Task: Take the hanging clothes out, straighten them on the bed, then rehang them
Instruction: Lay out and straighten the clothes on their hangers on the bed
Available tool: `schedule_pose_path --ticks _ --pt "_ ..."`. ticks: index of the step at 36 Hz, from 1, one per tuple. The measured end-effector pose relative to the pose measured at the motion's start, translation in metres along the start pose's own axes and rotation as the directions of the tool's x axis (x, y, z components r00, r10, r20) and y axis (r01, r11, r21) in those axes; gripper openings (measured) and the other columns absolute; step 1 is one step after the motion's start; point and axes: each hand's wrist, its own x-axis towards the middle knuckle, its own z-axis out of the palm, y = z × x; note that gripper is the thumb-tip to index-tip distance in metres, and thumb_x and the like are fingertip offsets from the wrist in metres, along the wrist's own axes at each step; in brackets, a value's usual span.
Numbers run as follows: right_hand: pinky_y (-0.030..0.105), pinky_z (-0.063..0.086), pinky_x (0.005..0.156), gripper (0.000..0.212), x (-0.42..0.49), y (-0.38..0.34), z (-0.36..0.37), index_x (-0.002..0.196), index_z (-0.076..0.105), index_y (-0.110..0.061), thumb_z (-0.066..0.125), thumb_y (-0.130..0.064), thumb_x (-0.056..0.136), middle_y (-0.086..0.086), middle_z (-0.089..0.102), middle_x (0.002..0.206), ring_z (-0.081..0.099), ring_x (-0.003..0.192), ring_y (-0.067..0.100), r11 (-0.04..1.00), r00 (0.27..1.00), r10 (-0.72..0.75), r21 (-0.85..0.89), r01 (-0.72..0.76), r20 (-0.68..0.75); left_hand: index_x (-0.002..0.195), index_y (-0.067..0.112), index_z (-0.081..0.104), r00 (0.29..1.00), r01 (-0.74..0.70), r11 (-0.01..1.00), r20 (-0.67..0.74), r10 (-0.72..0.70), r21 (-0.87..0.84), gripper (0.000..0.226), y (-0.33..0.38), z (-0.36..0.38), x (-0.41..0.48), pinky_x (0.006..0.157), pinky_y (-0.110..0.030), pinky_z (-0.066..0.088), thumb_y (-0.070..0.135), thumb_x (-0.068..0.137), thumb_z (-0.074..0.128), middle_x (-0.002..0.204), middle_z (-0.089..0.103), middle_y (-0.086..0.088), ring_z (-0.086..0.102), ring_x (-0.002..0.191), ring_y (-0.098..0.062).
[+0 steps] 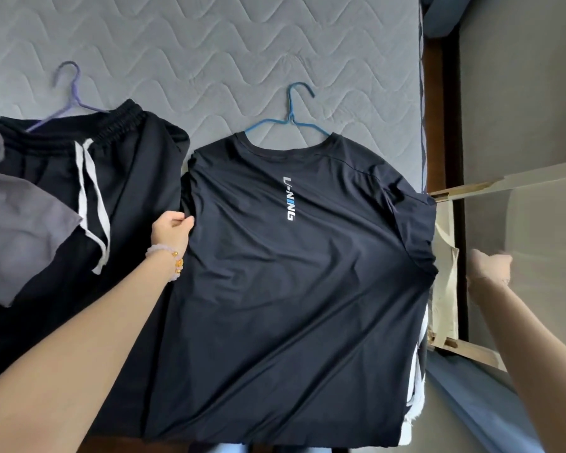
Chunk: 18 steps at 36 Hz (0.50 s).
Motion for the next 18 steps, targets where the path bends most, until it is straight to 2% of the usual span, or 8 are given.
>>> schedule_pose_path --ticks 3,5,7,9,11,13,15,18 --pt "0.04 0.038 0.109 0.05 -0.034 -0.006 0.016 0.142 0.038 -0.009 0.048 -0.012 0.093 0.013 0.053 0.138 0.051 0.127 0.034 0.963 0.964 -0.265 -0.055 0.265 0.013 0.117 0.002 0.059 0.998 -0.019 0.999 0.068 0.016 0.042 0.033 -0.002 -0.002 -0.006 0.087 -0.025 0.041 0.015 0.088 0.063 0.116 0.063 -0.013 0.058 0.11 -0.027" --pt "0.031 0.038 0.102 0.044 -0.059 -0.009 0.027 0.136 0.045 -0.009 0.048 -0.009 0.093 0.011 0.059 0.132 0.054 0.123 0.03 0.924 0.924 -0.379 -0.045 0.381 0.055 0.112 0.005 0.061 0.997 -0.057 0.994 0.064 0.051 0.095 0.027 -0.002 -0.002 -0.012 0.084 -0.024 0.04 0.015 0.087 0.063 0.109 0.064 -0.011 0.058 0.104 -0.026" --pt "0.022 0.037 0.092 0.039 -0.085 -0.011 0.041 0.13 0.051 -0.008 0.046 -0.004 0.092 0.01 0.064 0.125 0.058 0.116 0.029 0.876 0.875 -0.473 -0.054 0.479 0.105 0.096 0.011 0.059 0.995 -0.1 0.987 0.031 0.097 0.126 0.009 -0.003 -0.001 -0.018 0.076 -0.021 0.038 0.013 0.087 0.063 0.094 0.061 -0.009 0.055 0.09 -0.022" --pt "0.024 0.038 0.092 0.039 -0.105 -0.007 0.058 0.128 0.053 -0.009 0.045 0.0 0.091 0.01 0.065 0.122 0.06 0.108 0.027 0.836 0.828 -0.529 -0.055 0.546 0.184 0.089 0.01 0.057 0.988 -0.154 0.979 -0.001 0.155 0.135 0.006 -0.006 0.002 -0.026 0.072 -0.023 0.04 0.012 0.088 0.062 0.088 0.059 -0.008 0.053 0.082 -0.021" --pt "0.029 0.04 0.097 0.042 -0.115 0.002 0.076 0.131 0.053 -0.01 0.046 0.001 0.09 0.009 0.064 0.125 0.06 0.11 0.027 0.805 0.784 -0.551 -0.067 0.59 0.287 0.095 0.004 0.061 0.964 -0.262 0.948 0.001 0.266 0.179 0.011 -0.009 0.007 -0.038 0.075 -0.029 0.044 0.012 0.088 0.061 0.092 0.06 -0.009 0.055 0.082 -0.024" --pt "0.034 0.037 0.105 0.047 -0.12 0.012 0.094 0.135 0.051 -0.009 0.05 0.0 0.089 0.012 0.058 0.133 0.054 0.122 0.03 0.75 0.734 -0.57 -0.131 0.648 0.369 0.099 0.005 0.062 0.911 -0.413 0.881 0.086 0.404 0.23 0.013 -0.012 0.014 -0.052 0.072 -0.029 0.044 0.013 0.089 0.059 0.092 0.056 -0.001 0.053 0.079 -0.02" --pt "0.036 0.032 0.111 0.05 -0.123 0.02 0.105 0.138 0.049 -0.006 0.055 -0.001 0.088 0.014 0.049 0.141 0.045 0.13 0.032 0.664 0.683 -0.599 -0.219 0.715 0.418 0.109 0.009 0.063 0.839 -0.54 0.799 0.255 0.481 0.267 0.019 -0.015 0.023 -0.065 0.076 -0.031 0.047 0.015 0.093 0.054 0.102 0.057 0.001 0.056 0.085 -0.02" --pt "0.036 0.028 0.114 0.054 -0.125 0.028 0.11 0.141 0.045 -0.004 0.057 -0.002 0.089 0.013 0.041 0.148 0.038 0.135 0.034 0.588 0.648 -0.615 -0.286 0.757 0.45 0.122 0.013 0.06 0.711 -0.663 0.691 0.533 0.459 0.288 0.03 -0.02 0.037 -0.078 0.092 -0.036 0.047 0.017 0.096 0.044 0.122 0.057 0.001 0.054 0.11 -0.019"
